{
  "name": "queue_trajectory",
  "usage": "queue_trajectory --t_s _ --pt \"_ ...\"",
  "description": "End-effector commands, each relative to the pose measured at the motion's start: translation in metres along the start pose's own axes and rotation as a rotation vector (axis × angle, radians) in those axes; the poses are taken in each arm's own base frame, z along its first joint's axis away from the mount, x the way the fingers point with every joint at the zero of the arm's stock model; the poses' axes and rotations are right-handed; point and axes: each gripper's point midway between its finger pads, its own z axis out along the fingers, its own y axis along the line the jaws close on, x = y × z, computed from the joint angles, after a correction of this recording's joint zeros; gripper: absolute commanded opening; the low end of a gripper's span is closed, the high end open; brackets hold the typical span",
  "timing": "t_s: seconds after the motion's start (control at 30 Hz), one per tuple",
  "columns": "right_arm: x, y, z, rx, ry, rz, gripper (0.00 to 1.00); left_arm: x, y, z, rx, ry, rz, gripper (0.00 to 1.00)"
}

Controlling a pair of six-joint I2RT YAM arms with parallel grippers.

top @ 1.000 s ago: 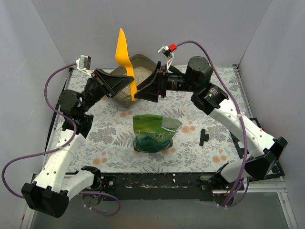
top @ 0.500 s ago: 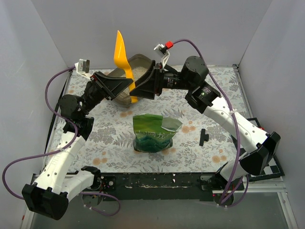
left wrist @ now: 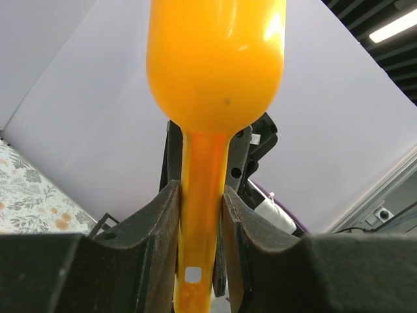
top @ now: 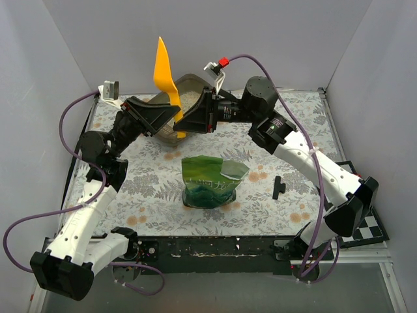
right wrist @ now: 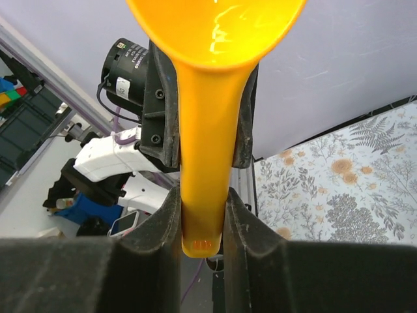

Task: Fill the litter box with clean litter

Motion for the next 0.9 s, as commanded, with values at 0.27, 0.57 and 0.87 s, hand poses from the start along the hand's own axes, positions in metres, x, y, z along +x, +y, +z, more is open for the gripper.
queue_trajectory --t_s 0.27,0.57,0.87 --pt "-0.039 0.016 -0.05 0.278 0.029 -0.239 0.01 0.041 0.002 -0.019 -0.046 0.249 0.072 0.52" --pt "-0.009 -0.023 -0.171 0.843 0.321 -0.4 0.01 0.05 0.046 -0.028 -0.301 0.301 0.003 0.53" --pt "0.023 -0.063 -0.287 1.37 0.494 -0.509 0.01 0.039 0.065 -0.008 -0.421 0.444 0.019 0.54"
